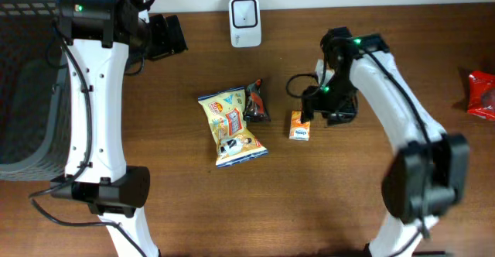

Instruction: Scan the item barcode

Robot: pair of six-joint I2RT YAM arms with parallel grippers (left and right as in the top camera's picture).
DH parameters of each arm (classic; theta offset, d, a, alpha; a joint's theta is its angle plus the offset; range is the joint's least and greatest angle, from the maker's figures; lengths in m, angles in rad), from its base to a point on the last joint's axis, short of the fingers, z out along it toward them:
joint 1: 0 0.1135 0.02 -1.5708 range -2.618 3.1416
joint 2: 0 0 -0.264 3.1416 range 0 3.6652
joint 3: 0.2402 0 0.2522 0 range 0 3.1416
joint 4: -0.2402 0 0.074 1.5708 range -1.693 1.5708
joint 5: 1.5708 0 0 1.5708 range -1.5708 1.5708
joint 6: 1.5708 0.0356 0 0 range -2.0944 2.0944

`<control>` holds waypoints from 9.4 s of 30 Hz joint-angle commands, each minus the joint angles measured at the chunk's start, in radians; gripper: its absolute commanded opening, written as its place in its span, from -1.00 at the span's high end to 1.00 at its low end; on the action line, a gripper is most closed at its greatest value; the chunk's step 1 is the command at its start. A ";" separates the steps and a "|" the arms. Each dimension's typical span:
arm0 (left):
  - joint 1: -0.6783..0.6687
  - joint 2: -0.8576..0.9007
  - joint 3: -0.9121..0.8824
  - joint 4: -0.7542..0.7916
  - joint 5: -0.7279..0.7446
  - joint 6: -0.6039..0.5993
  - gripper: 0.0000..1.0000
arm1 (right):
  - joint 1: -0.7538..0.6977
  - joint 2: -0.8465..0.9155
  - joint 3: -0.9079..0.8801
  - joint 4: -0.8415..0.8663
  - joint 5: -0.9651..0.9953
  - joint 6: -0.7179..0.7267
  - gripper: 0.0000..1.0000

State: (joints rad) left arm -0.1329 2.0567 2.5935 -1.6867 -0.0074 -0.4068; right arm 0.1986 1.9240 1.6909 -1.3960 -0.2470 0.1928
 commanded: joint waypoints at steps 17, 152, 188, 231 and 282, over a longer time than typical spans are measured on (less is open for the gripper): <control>-0.044 -0.021 -0.042 -0.001 0.210 0.196 -0.99 | 0.193 -0.181 -0.004 0.149 0.255 0.026 -0.97; -0.043 -0.021 -0.042 -0.001 0.210 0.196 -0.98 | 0.196 0.153 0.161 0.940 0.790 -0.172 0.92; -0.043 -0.021 -0.042 -0.002 0.210 0.196 -0.98 | 0.186 0.367 0.160 1.385 0.216 -0.843 0.92; -0.043 -0.021 -0.042 -0.002 0.210 0.196 -0.98 | 0.178 0.373 0.161 1.424 0.172 -1.409 0.92; -0.043 -0.021 -0.042 -0.001 0.210 0.196 -0.98 | 0.122 0.498 0.228 1.750 0.297 -0.934 0.92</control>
State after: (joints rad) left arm -0.1768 2.0567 2.5515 -1.6875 0.2054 -0.2268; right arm 0.3149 2.4340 1.9003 0.2943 -0.0269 -0.8673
